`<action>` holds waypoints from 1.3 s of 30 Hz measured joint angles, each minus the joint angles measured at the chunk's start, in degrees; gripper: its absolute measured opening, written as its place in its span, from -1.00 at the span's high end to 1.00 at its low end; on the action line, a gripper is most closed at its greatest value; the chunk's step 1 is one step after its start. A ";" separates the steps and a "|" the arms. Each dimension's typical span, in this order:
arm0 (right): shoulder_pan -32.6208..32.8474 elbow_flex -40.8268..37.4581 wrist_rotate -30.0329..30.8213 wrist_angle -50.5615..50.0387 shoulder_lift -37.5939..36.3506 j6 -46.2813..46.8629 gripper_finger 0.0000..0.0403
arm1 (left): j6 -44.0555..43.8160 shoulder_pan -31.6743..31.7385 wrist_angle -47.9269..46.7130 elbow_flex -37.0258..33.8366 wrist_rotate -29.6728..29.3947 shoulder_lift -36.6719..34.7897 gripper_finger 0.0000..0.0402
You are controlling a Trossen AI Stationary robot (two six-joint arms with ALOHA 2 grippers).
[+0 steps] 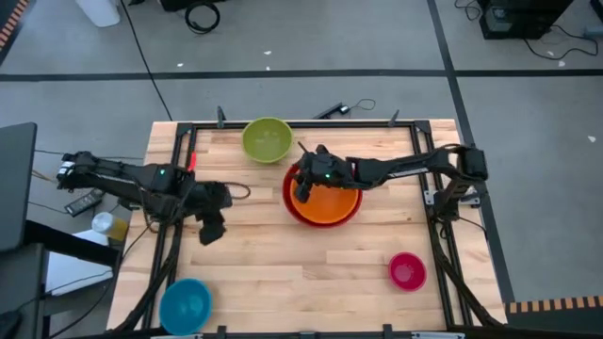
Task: Nest bowls inside each other
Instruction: Stack the blue bowl on top of the orange bowl
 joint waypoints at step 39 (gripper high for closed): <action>7.84 -0.02 17.27 -18.53 -11.06 2.68 0.21 | -12.42 -41.95 1.41 0.00 -1.04 27.65 0.23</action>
